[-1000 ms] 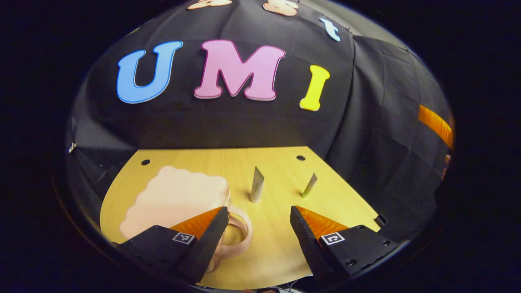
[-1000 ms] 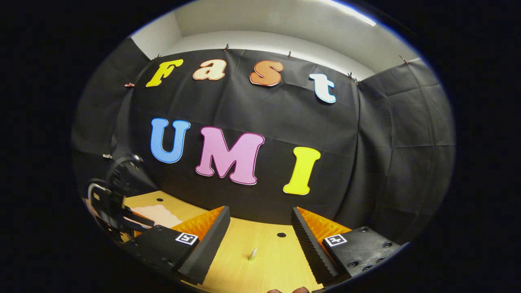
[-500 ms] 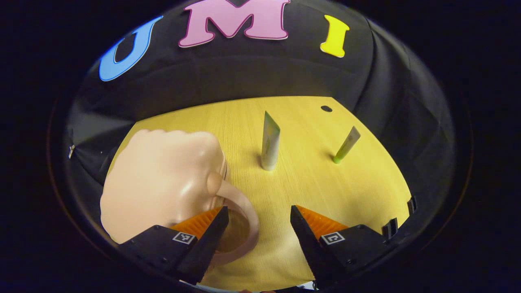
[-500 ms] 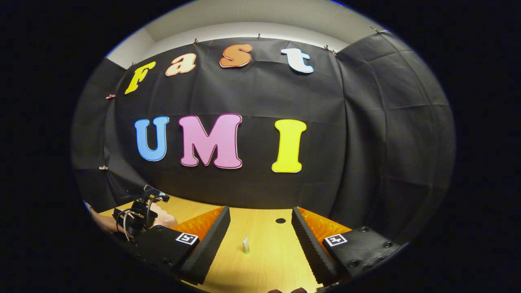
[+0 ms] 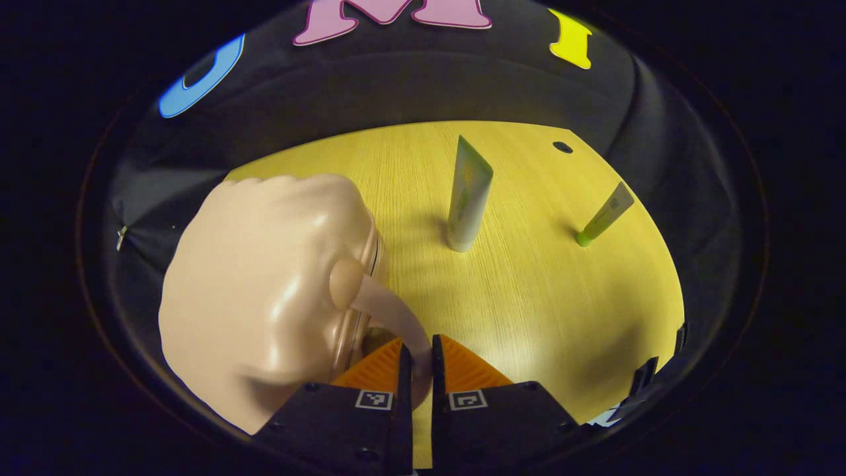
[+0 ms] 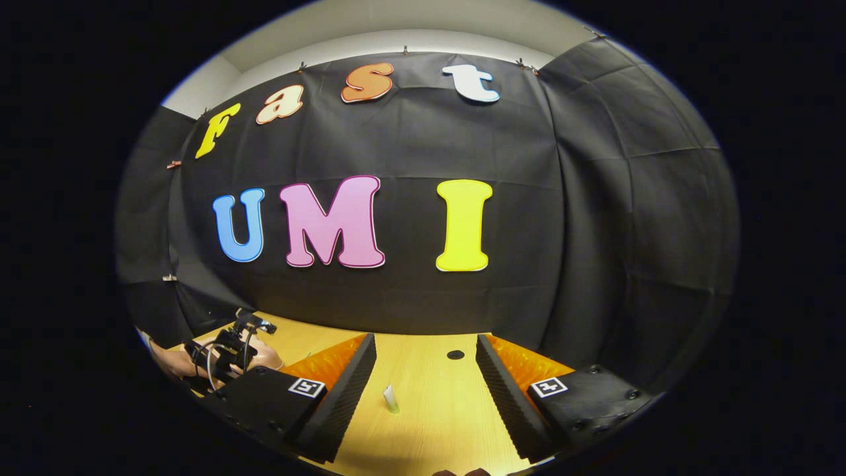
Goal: First open the suitcase, pack the skin care products into it, and then close the suitcase.
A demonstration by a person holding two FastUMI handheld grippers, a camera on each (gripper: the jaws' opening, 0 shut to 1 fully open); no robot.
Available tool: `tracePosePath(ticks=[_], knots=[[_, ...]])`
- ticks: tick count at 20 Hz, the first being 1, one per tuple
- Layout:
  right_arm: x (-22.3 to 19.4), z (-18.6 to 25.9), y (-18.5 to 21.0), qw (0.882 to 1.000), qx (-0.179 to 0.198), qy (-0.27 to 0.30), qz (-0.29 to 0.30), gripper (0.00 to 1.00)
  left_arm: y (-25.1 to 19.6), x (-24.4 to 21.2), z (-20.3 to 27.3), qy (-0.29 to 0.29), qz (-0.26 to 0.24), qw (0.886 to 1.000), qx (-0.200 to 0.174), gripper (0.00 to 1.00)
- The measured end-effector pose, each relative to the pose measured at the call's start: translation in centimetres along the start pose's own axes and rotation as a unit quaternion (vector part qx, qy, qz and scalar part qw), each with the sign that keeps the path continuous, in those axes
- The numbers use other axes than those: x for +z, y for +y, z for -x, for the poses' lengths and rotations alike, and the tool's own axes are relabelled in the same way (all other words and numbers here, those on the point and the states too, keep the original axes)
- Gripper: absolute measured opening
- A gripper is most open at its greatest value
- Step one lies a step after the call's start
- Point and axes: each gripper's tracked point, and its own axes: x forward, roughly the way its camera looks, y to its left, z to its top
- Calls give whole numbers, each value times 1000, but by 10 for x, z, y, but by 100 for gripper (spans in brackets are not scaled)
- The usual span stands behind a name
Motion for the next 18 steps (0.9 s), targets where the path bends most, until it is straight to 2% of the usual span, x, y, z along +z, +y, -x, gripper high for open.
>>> tracePosePath(ticks=[2,4,5,7,8,11,13,16,18], knots=[[-1,-5,8,1000,7,-2,7,96,10,12,19,-4,-5,1000,-3,16],[-2,-12,21,1000,15,1,7,96,22,32,50,-23,1,999,-22,17],[1,-17,30,1000,18,1,1,96,35,49,69,-47,-8,999,-19,17],[11,-28,52,1000,26,-9,-10,96,75,80,105,-90,-55,994,9,16],[19,-34,63,999,27,-18,-11,96,97,94,120,-106,-63,992,22,16],[39,-47,103,999,33,-37,-11,96,163,117,143,-128,-17,991,25,16],[48,-55,129,998,41,-46,-2,96,226,130,150,-147,-14,987,63,16],[51,-63,161,998,48,-43,16,96,321,139,156,-162,-55,973,155,16],[47,-67,179,998,52,-36,20,96,371,137,147,-155,-64,968,186,14]])
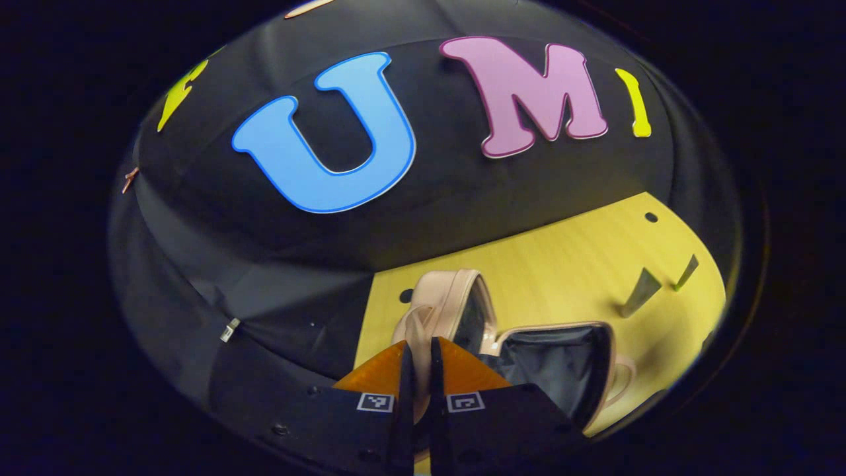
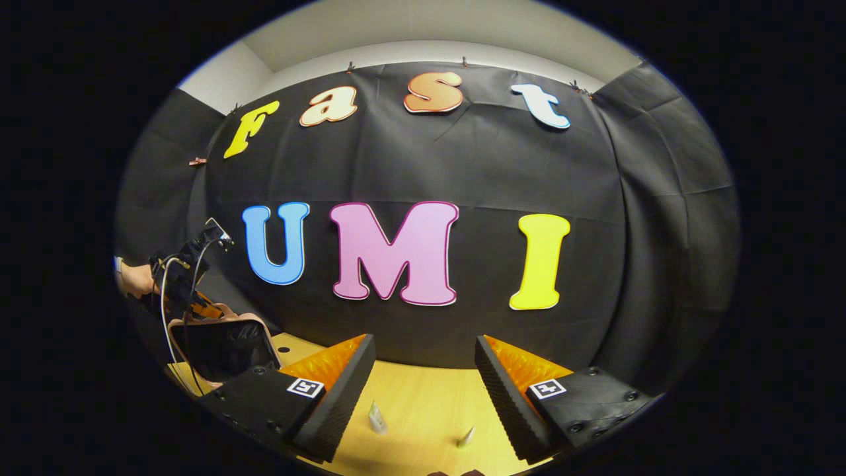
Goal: First open the suitcase, pack the skin care products into it, and then close the suitcase.
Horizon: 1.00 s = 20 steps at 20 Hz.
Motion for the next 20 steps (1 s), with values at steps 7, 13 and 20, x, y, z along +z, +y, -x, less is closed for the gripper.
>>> tracePosePath(ticks=[7,13,20], knots=[[-16,-8,25,999,-29,35,11,96,88,-90,-116,76,-23,996,44,14],[-34,-2,36,996,-49,74,21,96,72,-213,-189,222,36,974,21,14],[-54,-6,16,993,-69,87,26,96,63,-121,-163,37,45,998,30,97]])
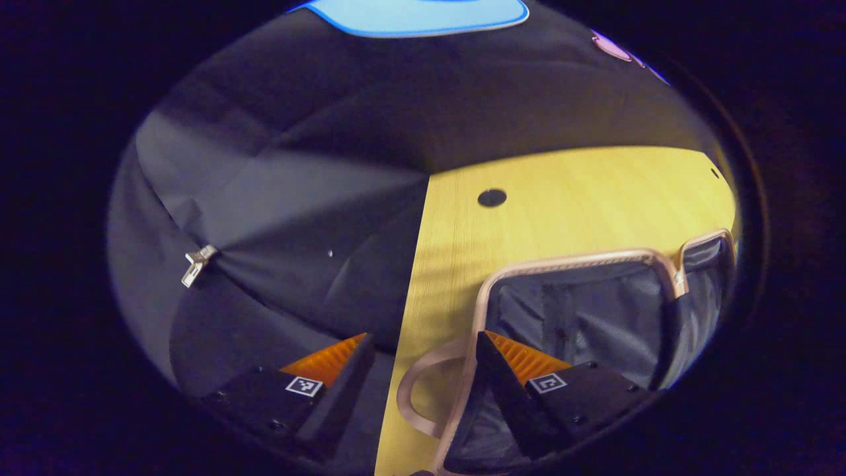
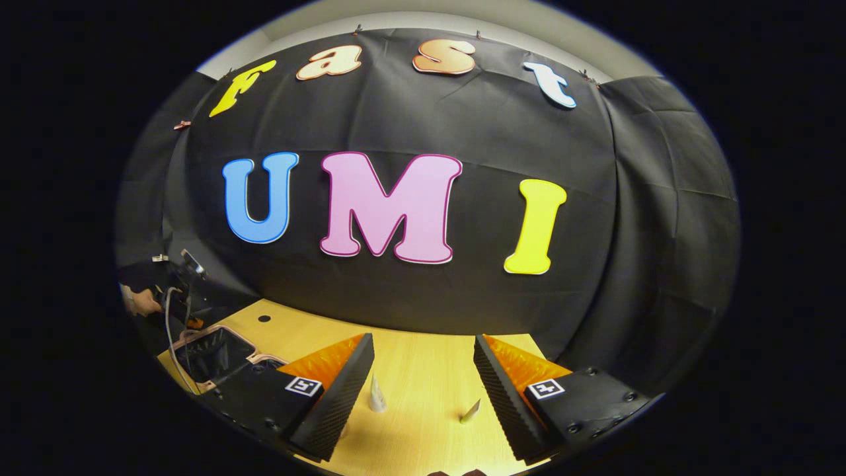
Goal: First open the suitcase, pack the skin care products into it, and then close the suitcase.
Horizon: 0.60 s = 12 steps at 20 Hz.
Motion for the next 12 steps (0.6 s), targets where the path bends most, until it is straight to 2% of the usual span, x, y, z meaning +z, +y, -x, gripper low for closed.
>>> tracePosePath(ticks=[2,5,7,8,9,10,12], knots=[[-3,-4,-3,1000,5,1,-3,96,-35,55,53,-96,25,995,-32,98],[3,-7,-11,1000,11,-19,5,96,-118,121,145,-199,27,974,-105,97],[6,-11,-15,999,13,-30,6,96,-173,148,196,-236,31,957,-166,98],[4,-13,-19,1000,11,-28,7,96,-202,159,216,-251,50,946,-199,97],[1,-15,-20,1000,13,-24,5,96,-237,164,238,-253,61,933,-247,98],[0,-16,-21,1000,18,-23,0,96,-271,168,259,-255,64,923,-280,98],[0,-16,-24,999,26,-23,-4,96,-331,172,271,-245,40,915,-320,97]])
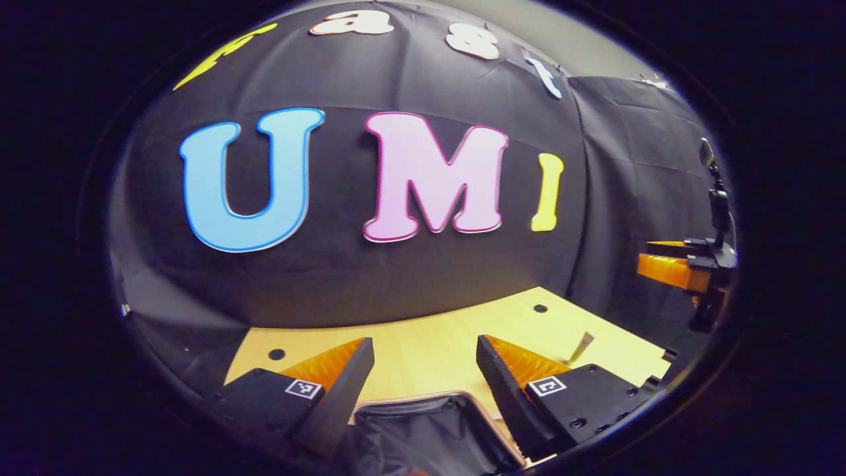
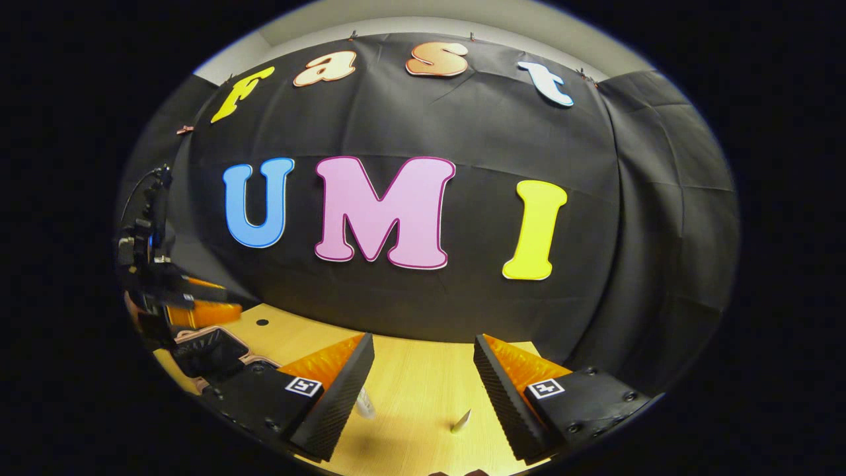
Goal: First open the suitcase, pack the skin care products into it, and then close the suitcase.
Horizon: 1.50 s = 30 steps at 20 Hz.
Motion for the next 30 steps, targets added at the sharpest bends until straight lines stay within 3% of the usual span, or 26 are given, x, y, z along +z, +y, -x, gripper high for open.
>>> tracePosePath(ticks=[3,6,10,14,17,18,19,20,23,25,27,28,30], knots=[[-12,6,-7,1000,17,11,15,96,-65,-44,-31,64,-15,996,-54,98],[-30,12,-18,999,23,31,6,96,-79,-81,-61,136,-35,987,-81,98],[-49,20,-38,998,20,50,-10,96,-88,-117,-105,202,-7,976,-82,98],[-84,21,-61,996,23,89,-10,96,-88,-149,-163,229,-32,972,-44,99],[-113,10,-80,993,13,113,-11,96,-100,-169,-190,254,-24,965,-60,97],[-125,4,-84,993,12,120,-15,96,-98,-181,-202,258,-17,965,-46,86],[-138,-4,-85,991,14,130,-20,96,-97,-178,-211,251,-10,967,-36,36],[-153,-11,-86,990,17,141,-25,96,-94,-175,-203,255,-3,966,-32,40],[-208,-38,-85,981,28,188,-36,96,-96,-171,-196,264,9,964,-35,29],[-246,-53,-84,972,33,228,-42,97,-94,-163,-187,264,2,964,-39,30],[-281,-71,-81,964,33,261,-47,98,-93,-145,-172,255,2,966,-45,30],[-297,-77,-80,959,33,277,-53,93,-91,-134,-165,249,4,967,-46,27],[-323,-88,-82,950,26,307,-60,98,-83,-109,-144,231,5,972,-41,30]])
